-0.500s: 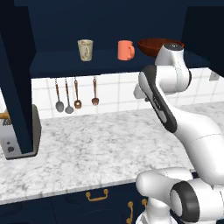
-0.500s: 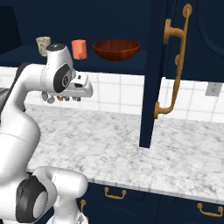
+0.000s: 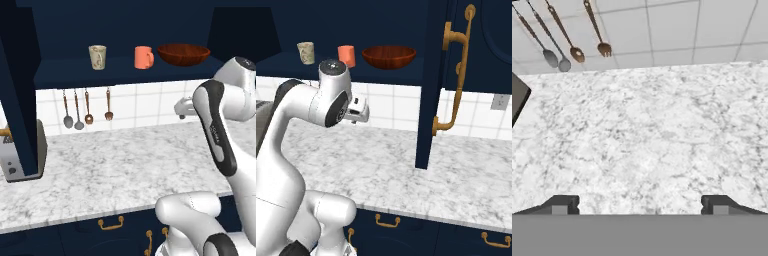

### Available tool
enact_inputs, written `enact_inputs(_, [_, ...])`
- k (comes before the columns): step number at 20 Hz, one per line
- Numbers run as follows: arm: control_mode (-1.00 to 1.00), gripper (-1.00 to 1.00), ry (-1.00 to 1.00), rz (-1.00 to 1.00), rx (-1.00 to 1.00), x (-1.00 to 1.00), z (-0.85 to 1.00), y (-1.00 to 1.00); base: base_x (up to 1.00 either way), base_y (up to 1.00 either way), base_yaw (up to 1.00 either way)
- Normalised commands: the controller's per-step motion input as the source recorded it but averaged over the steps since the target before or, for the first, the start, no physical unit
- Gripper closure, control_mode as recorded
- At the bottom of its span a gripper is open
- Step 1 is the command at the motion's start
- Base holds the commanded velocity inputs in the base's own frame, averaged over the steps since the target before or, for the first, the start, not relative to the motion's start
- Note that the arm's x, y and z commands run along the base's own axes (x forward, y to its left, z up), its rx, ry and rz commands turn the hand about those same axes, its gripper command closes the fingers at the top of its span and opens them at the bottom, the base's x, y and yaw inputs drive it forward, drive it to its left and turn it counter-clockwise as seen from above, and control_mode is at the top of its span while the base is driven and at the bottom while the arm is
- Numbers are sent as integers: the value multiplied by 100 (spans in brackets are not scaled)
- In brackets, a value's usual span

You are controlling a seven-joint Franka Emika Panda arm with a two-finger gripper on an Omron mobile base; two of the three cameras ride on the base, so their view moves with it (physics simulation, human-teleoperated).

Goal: Gather all objects into one cabinet and sort the glasses and bowls to opposite sides.

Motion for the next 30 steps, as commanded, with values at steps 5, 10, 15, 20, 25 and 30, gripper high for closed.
enact_inputs(5, [-100, -100, -28, 4, 0, -100, 60, -6, 0, 0, 0])
enact_inputs(10, [-100, -100, -22, 6, -1, -95, 72, -24, 0, 0, 0])
enact_inputs(15, [-100, -100, -7, 1, -4, -49, 23, -10, 0, 0, 0])
enact_inputs(20, [-100, -100, 0, -4, 0, -11, 24, -12, 0, 0, 0])
enact_inputs(25, [-100, -100, -1, 0, 0, -30, 10, -6, 0, 0, 0])
enact_inputs(30, [-100, -100, 9, 0, -24, -37, 33, -8, 0, 0, 0])
